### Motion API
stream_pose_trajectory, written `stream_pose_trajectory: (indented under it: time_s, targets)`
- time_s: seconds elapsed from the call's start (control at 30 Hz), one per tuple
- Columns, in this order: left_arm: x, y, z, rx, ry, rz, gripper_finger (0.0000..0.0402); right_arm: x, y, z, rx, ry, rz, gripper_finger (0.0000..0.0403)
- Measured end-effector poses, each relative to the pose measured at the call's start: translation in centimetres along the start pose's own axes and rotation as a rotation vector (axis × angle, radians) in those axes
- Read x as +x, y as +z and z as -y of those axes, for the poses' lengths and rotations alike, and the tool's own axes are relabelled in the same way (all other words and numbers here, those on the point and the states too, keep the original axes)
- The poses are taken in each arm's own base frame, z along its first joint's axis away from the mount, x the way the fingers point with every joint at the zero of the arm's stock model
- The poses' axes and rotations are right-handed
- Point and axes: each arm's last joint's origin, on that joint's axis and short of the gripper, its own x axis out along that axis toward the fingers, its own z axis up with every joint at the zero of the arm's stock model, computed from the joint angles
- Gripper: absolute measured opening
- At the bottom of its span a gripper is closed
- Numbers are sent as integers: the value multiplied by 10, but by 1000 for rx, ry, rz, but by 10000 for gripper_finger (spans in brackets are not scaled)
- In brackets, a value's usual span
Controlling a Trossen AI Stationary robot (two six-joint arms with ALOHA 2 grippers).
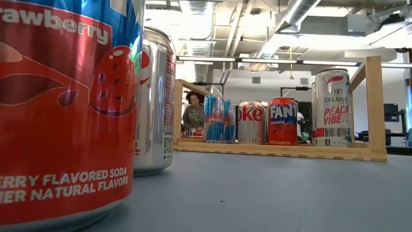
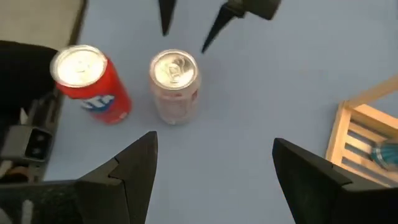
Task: Place canned beverage on shelf
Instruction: Put the silver soda can aligned with the other silver soda cans on the shelf
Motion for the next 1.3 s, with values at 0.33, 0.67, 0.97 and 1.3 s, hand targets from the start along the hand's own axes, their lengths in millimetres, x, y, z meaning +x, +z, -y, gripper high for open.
stream_pose_trajectory:
  time_s: [0.33,0.67,0.97,1.3]
  targets:
    - [18,-36,-6,-70,45,264,275,60,4,11,-16,10,-39,292]
    - [19,-37,-9,-105,107,376,275,73,16,3,-60,70,83,292]
    - [53,-46,-8,-160,90,354,275,70,19,-6,-61,133,125,292]
    - [69,-39,-14,-130,97,371,275,76,17,-9,-89,180,111,299]
